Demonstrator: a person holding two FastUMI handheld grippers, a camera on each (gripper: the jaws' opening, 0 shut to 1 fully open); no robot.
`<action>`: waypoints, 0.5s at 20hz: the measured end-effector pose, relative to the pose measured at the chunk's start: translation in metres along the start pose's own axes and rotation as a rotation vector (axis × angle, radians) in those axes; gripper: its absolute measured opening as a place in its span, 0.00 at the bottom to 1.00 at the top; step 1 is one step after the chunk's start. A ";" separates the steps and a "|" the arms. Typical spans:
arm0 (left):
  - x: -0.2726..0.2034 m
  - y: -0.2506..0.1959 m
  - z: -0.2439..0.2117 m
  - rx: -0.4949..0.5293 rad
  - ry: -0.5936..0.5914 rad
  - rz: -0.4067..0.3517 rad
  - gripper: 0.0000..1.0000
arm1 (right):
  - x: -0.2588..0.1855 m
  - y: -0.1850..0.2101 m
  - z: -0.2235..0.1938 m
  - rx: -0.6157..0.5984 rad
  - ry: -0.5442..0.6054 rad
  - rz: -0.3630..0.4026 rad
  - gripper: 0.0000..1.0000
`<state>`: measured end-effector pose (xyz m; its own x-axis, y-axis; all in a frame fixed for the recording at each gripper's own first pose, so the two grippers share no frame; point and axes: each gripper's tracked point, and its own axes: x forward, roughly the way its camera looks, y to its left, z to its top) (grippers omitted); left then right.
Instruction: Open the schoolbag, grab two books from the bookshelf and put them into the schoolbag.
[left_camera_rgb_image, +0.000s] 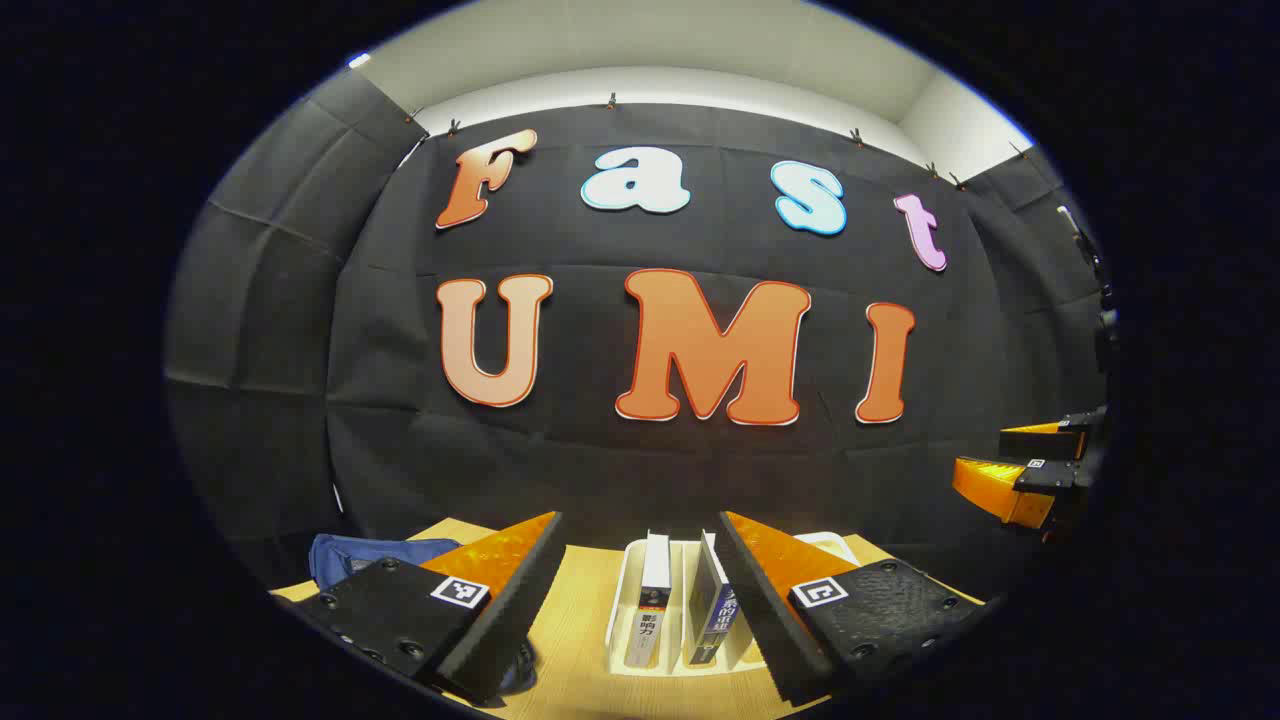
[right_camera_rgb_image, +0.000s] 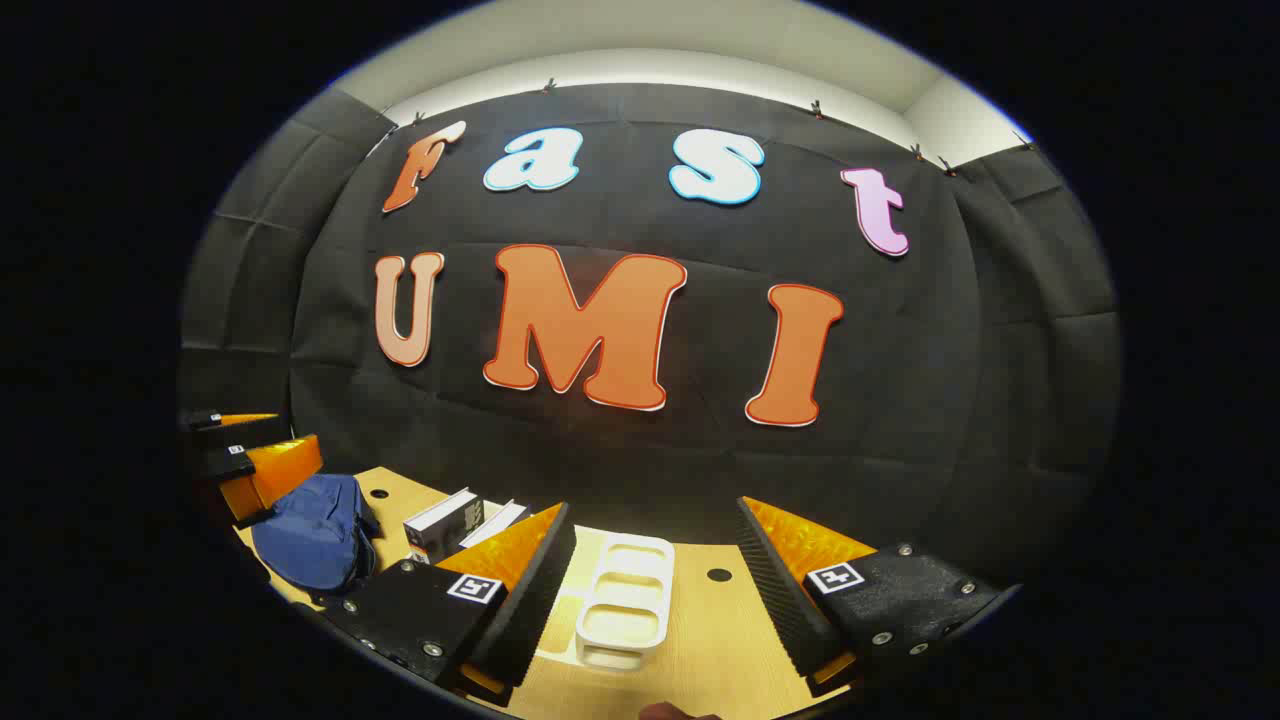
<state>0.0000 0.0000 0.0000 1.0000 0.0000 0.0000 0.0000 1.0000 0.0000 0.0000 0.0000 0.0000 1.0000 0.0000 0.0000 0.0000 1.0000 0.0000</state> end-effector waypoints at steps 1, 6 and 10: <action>0.004 -0.005 -0.008 0.003 0.021 -0.005 0.94 | 0.004 0.000 -0.011 0.021 0.033 -0.003 0.95; 0.030 -0.014 -0.005 0.053 0.000 -0.090 0.94 | -0.003 0.006 -0.026 0.096 0.081 -0.126 0.95; 0.043 -0.014 -0.007 0.107 0.017 -0.211 0.94 | -0.008 0.014 -0.026 0.104 0.093 -0.213 0.95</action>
<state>0.0427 -0.0140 -0.0065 0.9777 -0.2080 -0.0279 0.2098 0.9722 0.1043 -0.0078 0.0141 -0.0256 0.9732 -0.2057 -0.1027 0.2153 0.9721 0.0934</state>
